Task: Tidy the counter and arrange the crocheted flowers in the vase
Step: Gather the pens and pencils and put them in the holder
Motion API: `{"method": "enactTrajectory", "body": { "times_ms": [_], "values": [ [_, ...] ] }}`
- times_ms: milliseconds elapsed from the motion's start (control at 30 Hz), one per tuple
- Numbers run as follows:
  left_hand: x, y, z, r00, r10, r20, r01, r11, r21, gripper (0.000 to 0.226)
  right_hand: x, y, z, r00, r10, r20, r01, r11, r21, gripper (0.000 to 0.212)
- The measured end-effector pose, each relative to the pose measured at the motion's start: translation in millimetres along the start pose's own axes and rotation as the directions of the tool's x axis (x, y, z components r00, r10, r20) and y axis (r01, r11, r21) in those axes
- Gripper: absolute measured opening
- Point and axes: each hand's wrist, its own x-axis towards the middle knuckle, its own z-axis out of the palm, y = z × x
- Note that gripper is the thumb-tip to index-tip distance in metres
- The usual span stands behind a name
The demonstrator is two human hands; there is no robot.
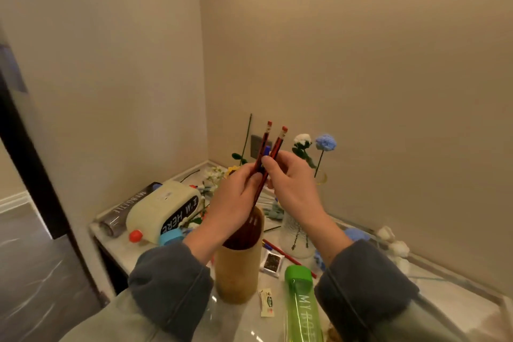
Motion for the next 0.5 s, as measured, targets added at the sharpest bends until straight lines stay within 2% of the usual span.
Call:
{"method": "enactTrajectory", "body": {
  "times_ms": [167, 300, 400, 500],
  "values": [
    [-1.7, -27.1, -19.5, 1.0, -0.015, 0.027, 0.008, 0.969, 0.246, 0.017, 4.2, 14.5, 30.1, 0.997, -0.058, 0.047, 0.065, 0.985, -0.16, 0.02],
    [-8.7, -55.8, -13.9, 0.991, -0.103, 0.09, 0.069, 0.944, 0.323, 0.021, -4.4, 41.4, 44.9, 0.991, 0.035, 0.13, 0.006, 0.954, -0.299, 0.021],
    [-13.4, -71.3, -9.7, 0.991, -0.128, 0.035, 0.094, 0.866, 0.491, 0.029, -12.3, 56.5, 50.1, 0.984, 0.063, 0.167, 0.01, 0.914, -0.405, 0.017],
    [-16.6, -74.5, -7.9, 0.989, -0.15, 0.003, 0.128, 0.849, 0.512, 0.039, -15.6, 60.9, 52.5, 0.986, 0.009, 0.166, 0.066, 0.893, -0.444, 0.019]
  ]
}}
